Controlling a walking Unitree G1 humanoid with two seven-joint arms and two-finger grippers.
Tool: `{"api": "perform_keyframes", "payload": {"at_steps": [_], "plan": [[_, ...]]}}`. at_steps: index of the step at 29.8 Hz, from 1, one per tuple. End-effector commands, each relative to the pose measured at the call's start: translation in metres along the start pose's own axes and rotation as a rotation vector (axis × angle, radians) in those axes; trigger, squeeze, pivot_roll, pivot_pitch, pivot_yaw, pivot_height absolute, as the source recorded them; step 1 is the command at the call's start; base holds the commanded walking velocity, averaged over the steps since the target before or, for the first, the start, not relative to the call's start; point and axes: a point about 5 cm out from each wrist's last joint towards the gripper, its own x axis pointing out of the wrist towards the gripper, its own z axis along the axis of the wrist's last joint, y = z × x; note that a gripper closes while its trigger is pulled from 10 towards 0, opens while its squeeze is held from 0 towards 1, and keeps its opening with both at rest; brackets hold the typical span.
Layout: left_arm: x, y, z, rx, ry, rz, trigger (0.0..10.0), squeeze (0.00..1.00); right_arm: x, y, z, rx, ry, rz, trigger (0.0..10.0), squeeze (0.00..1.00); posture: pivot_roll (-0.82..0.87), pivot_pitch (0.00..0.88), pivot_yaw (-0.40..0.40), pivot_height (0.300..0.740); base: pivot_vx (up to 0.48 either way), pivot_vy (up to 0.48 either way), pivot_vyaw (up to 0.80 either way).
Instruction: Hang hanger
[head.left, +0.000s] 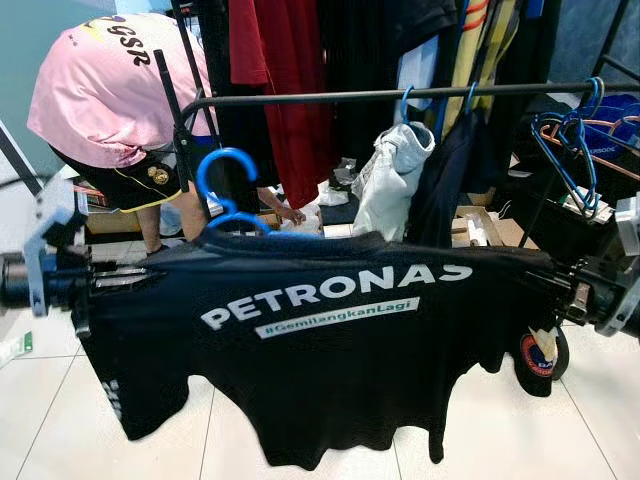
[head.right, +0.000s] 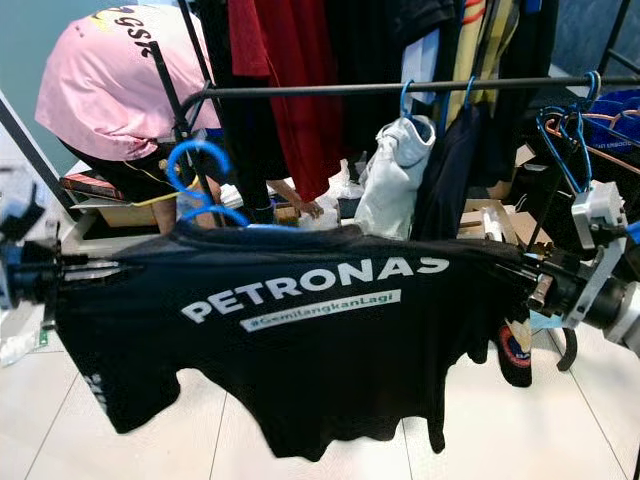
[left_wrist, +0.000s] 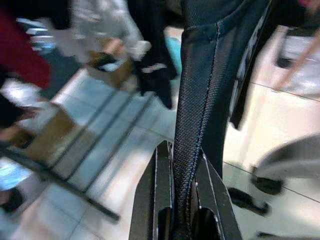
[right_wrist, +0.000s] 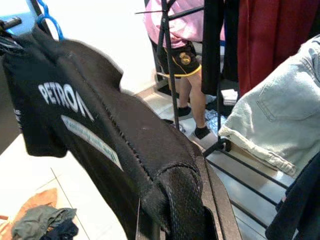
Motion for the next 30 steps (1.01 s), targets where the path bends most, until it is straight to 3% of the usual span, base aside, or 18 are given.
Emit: {"api": "perform_keyframes", "payload": {"at_steps": [1, 3, 5, 7, 8, 9, 10, 11, 12, 16, 20, 24, 25, 26, 30], "plan": [[-0.012, 0.008, -0.001, 0.001, 0.028, 0.088, 10.0, 0.00, -0.006, -0.005, 0.002, -0.013, -0.008, -0.055, 0.0, 0.00, -0.11, 0.000, 0.053, 0.740, 0.000, 0.000, 0.00], [-0.003, 0.018, 0.017, 0.002, -0.158, 0.239, 10.0, 0.00, 0.004, 0.000, -0.008, 0.006, 0.044, -0.044, 0.0, 0.00, -0.11, 0.000, 0.050, 0.740, 0.000, 0.000, 0.00], [-0.003, 0.018, 0.017, 0.002, -0.158, 0.239, 10.0, 0.00, 0.004, 0.000, -0.008, 0.006, 0.044, -0.044, 0.0, 0.00, -0.11, 0.000, 0.050, 0.740, 0.000, 0.000, 0.00], [0.018, 0.023, 0.050, -0.043, -0.445, 0.353, 10.0, 0.00, 0.022, 0.014, -0.021, 0.028, 0.100, 0.012, 0.0, 0.00, -0.11, 0.000, 0.049, 0.740, 0.000, 0.000, 0.00], [0.024, 0.022, 0.060, -0.066, -0.531, 0.375, 10.0, 0.00, 0.028, 0.018, -0.024, 0.032, 0.116, 0.033, 0.0, 0.00, -0.11, 0.000, 0.049, 0.740, 0.000, 0.000, 0.00], [0.024, 0.022, 0.060, -0.066, -0.531, 0.375, 10.0, 0.00, 0.028, 0.018, -0.024, 0.032, 0.116, 0.033, 0.0, 0.00, -0.11, 0.000, 0.049, 0.740, 0.000, 0.000, 0.00], [0.041, 0.012, 0.081, -0.145, -0.705, 0.324, 10.0, 0.00, 0.042, 0.027, -0.029, 0.036, 0.129, 0.065, 0.0, 0.00, -0.11, 0.000, 0.050, 0.740, 0.000, 0.000, 0.00], [0.041, 0.012, 0.081, -0.145, -0.705, 0.324, 10.0, 0.00, 0.042, 0.027, -0.029, 0.036, 0.129, 0.065, 0.0, 0.00, -0.11, 0.000, 0.050, 0.740, 0.000, 0.000, 0.00], [0.053, 0.002, 0.090, -0.186, -0.787, 0.258, 10.0, 0.00, 0.049, 0.032, -0.031, 0.032, 0.131, 0.084, 0.0, 0.00, -0.11, 0.000, 0.050, 0.740, 0.000, 0.000, 0.00], [0.056, 0.001, 0.091, -0.190, -0.802, 0.247, 10.0, 0.00, 0.051, 0.033, -0.031, 0.031, 0.131, 0.088, 0.0, 0.00, -0.11, 0.000, 0.050, 0.740, 0.000, 0.000, 0.00], [0.085, -0.018, 0.093, -0.206, -0.795, 0.146, 10.0, 0.00, 0.061, 0.037, -0.032, 0.031, 0.120, 0.103, 0.0, 0.00, -0.11, 0.000, 0.052, 0.740, 0.000, 0.000, 0.00], [0.090, -0.024, 0.092, -0.179, -0.765, 0.119, 10.0, 0.00, 0.063, 0.036, -0.031, 0.025, 0.117, 0.089, 0.0, 0.00, -0.11, 0.000, 0.052, 0.740, 0.000, 0.000, 0.00], [0.092, -0.027, 0.090, -0.143, -0.723, 0.103, 10.0, 0.00, 0.061, 0.033, -0.030, 0.014, 0.125, 0.069, 1.5, 0.00, -0.11, 0.000, 0.052, 0.740, 0.000, 0.000, 0.00], [0.092, -0.029, 0.087, -0.106, -0.677, 0.083, 10.0, 0.00, 0.058, 0.030, -0.028, 0.004, 0.126, 0.044, 10.0, 0.00, -0.12, 0.000, 0.053, 0.740, 0.000, 0.000, 0.00], [0.091, -0.031, 0.085, -0.091, -0.647, 0.073, 10.0, 0.00, 0.057, 0.028, -0.026, -0.002, 0.126, 0.027, 10.0, 0.00, -0.12, 0.000, 0.053, 0.740, 0.000, 0.000, 0.00]]}}
